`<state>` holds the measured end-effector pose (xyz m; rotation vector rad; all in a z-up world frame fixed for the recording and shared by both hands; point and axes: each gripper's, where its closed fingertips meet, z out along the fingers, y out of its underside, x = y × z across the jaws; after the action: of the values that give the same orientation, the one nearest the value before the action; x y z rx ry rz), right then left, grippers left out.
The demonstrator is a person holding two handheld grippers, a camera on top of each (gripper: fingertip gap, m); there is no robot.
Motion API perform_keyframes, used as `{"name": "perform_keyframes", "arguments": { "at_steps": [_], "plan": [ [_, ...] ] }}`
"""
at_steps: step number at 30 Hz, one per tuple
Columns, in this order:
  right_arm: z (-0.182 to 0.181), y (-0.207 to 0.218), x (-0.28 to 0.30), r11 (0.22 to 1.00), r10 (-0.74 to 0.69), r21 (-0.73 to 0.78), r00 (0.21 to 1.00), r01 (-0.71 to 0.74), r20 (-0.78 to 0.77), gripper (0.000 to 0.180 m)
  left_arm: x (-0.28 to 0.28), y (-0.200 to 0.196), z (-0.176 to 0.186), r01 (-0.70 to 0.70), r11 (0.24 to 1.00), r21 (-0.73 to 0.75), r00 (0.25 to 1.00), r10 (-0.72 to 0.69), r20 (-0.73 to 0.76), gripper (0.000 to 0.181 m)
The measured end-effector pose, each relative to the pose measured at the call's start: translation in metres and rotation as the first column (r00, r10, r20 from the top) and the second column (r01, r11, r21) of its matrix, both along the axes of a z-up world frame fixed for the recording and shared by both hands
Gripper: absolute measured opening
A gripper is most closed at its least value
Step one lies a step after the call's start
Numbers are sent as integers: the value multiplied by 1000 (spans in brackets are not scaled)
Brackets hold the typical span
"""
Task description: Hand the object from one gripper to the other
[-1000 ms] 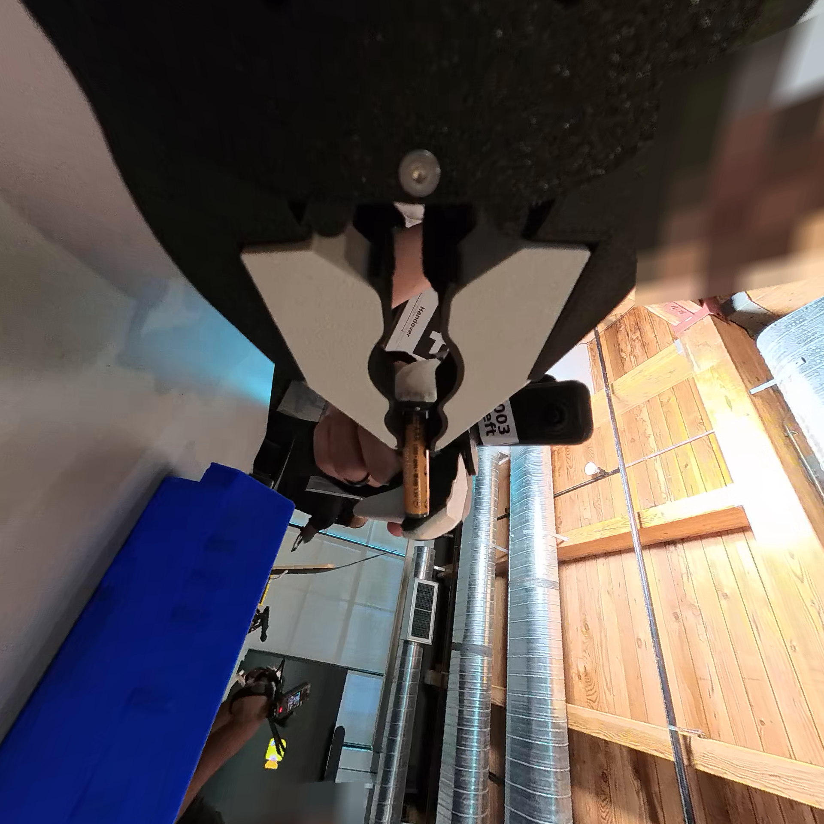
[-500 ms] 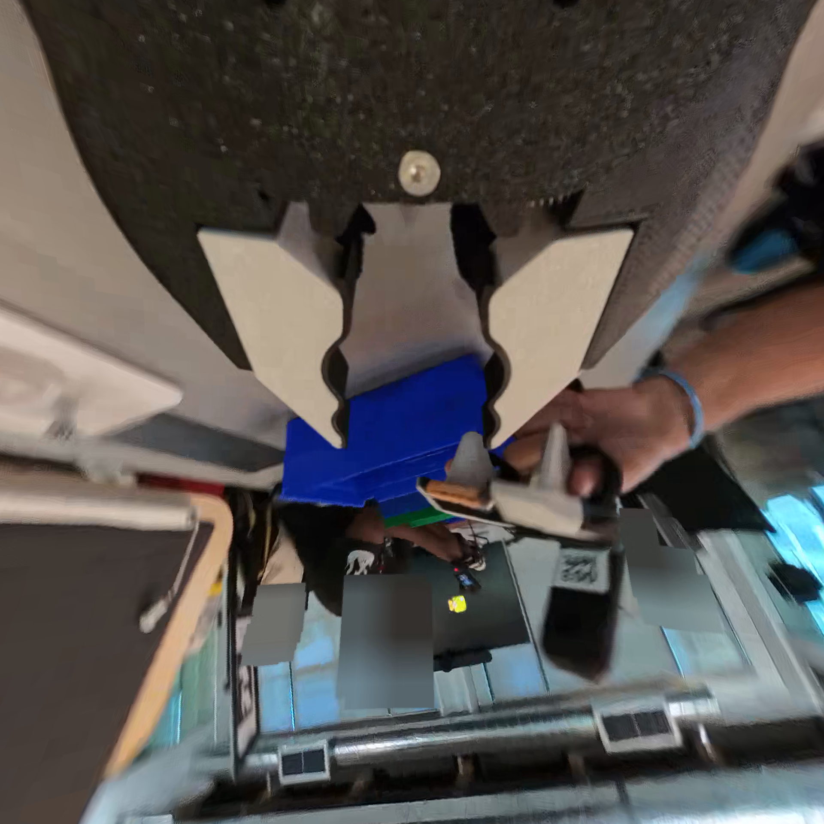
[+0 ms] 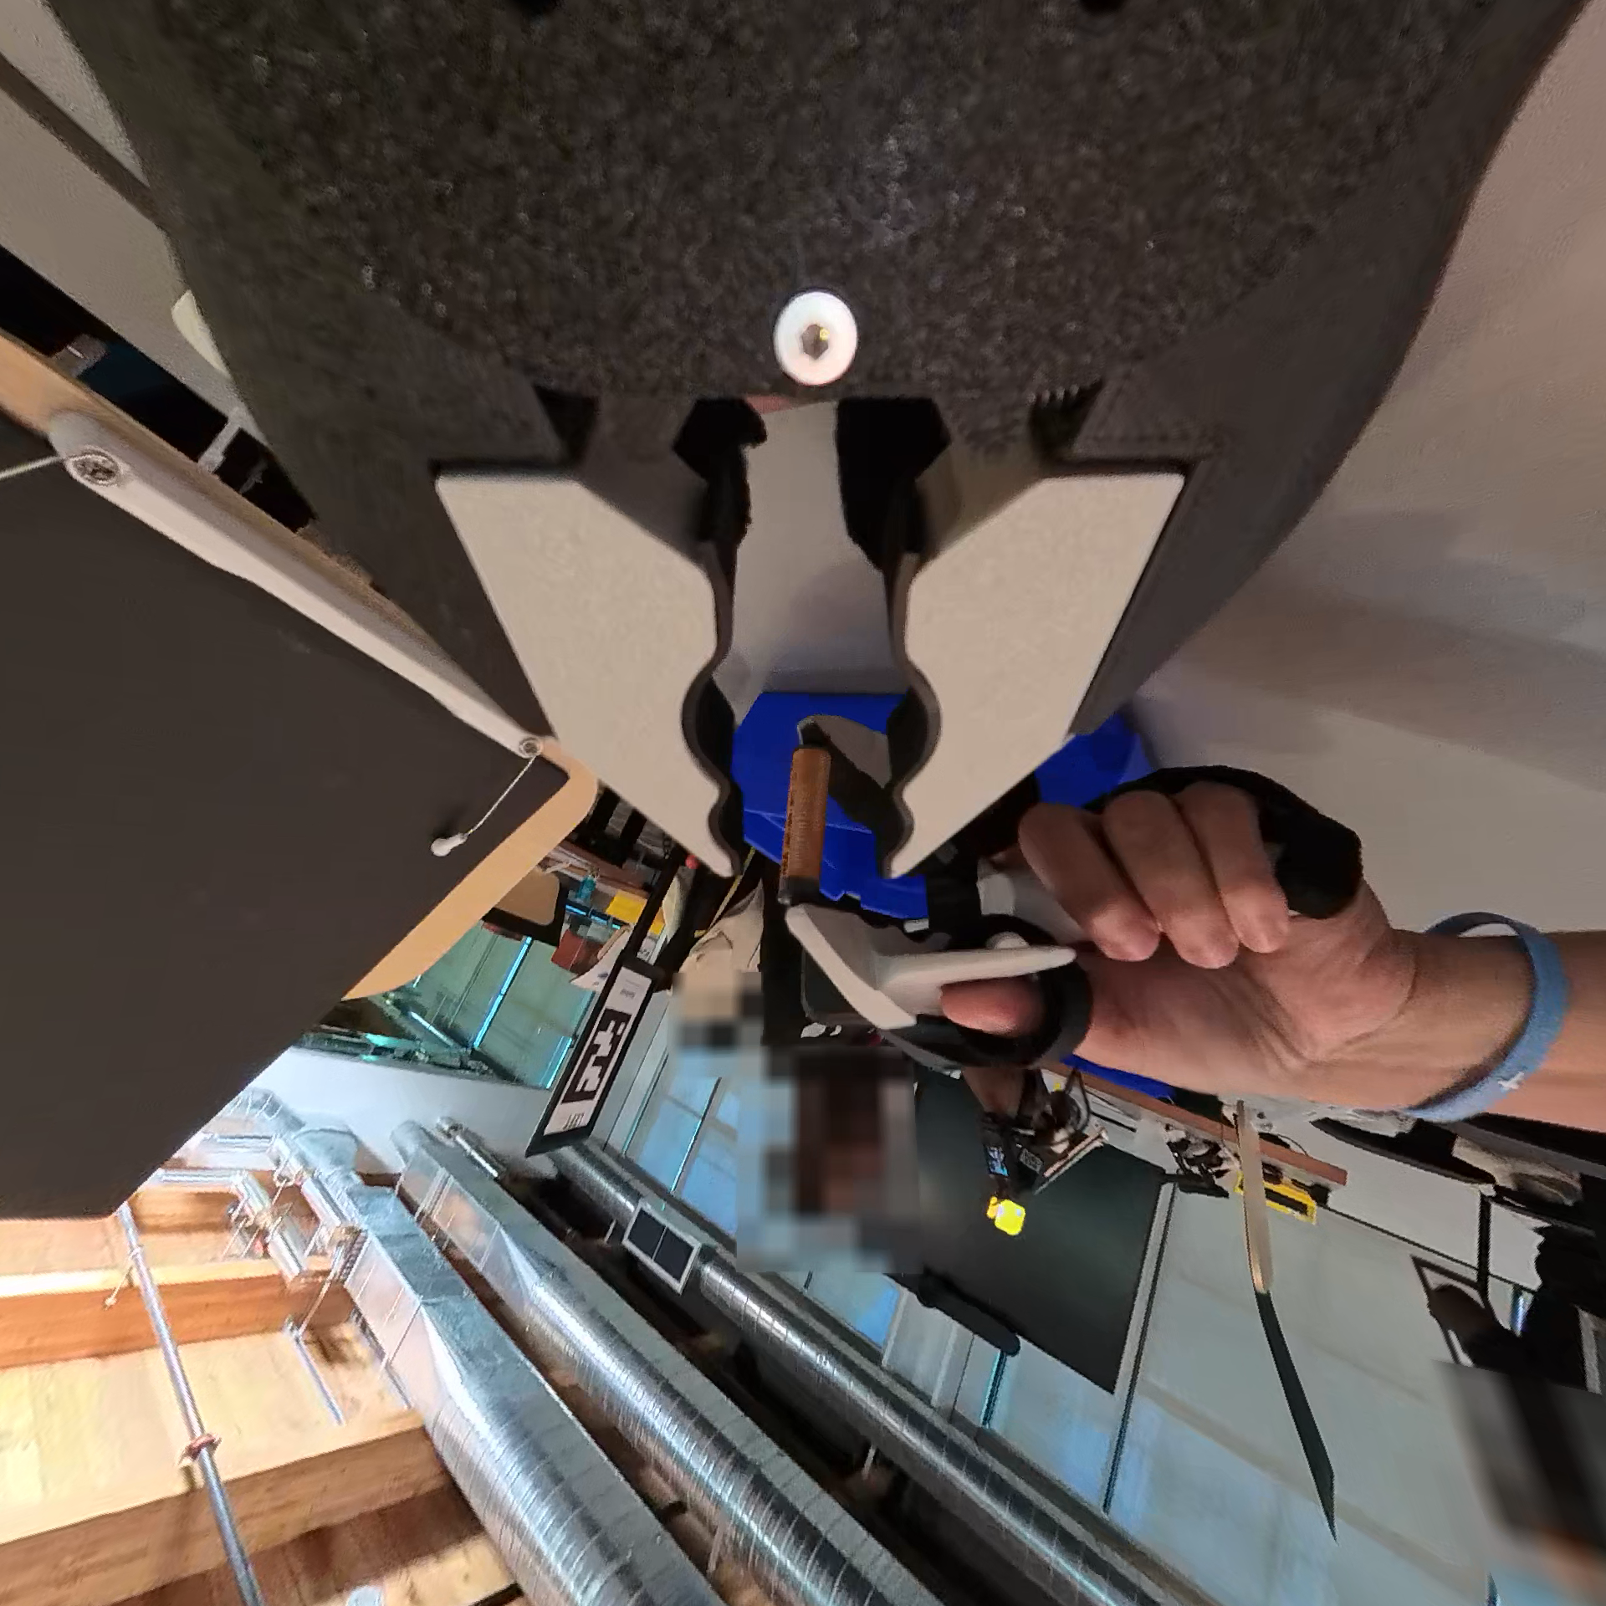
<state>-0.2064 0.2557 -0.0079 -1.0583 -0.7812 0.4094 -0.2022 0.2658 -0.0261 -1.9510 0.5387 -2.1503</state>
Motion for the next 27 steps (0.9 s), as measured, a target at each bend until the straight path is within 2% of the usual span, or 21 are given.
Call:
{"name": "perform_keyframes", "arguments": {
  "at_steps": [4, 5, 6, 9, 13, 17, 19, 22, 25, 27],
  "plan": [
    [-6, 4, -3, 1000, -7, -19, 1000, 7, 13, 29, 7, -10, 1, 31, 1000, 5, 1000, -31, -3, 46],
    [-5, 4, -3, 1000, -14, -15, 1000, 14, 10, 24, 8, -12, 1, 40, 999, 7, 999, -40, -4, 46],
    [-3, 4, -1, 1000, -27, -8, 1000, 27, 6, 12, 9, -14, 1, 48, 999, 8, 999, -48, -3, 46],
    [0, 1, 0, 1000, -17, -8, 1000, 17, 21, 9, 10, -16, 4, 57, 998, 19, 998, -57, 7, 46],
    [-5, 4, 3, 999, -16, -40, 999, 18, 37, 9, 9, -12, -2, 29, 986, 164, 998, -19, -61, 45],
    [-20, 19, 12, 987, -155, -16, 967, 162, 201, 10, 3, -1, -13, -1, 935, 354, 975, 79, -206, 49],
    [-31, 28, 17, 963, -261, 26, 908, 268, 328, 10, 1, 4, -18, 7, 882, 472, 945, 149, -293, 49],
    [-39, 34, 19, 902, -429, 193, 756, 386, 495, 10, -1, 9, -29, 78, 765, 640, 876, 254, -410, 48],
    [-41, 31, 9, 840, -542, 382, 614, 385, 574, 10, -2, 14, -32, 118, 657, 744, 827, 349, -440, 40],
    [-43, 30, 6, 811, -586, 440, 555, 387, 591, 9, -2, 15, -31, 133, 624, 770, 818, 370, -441, 35]
  ]
}}
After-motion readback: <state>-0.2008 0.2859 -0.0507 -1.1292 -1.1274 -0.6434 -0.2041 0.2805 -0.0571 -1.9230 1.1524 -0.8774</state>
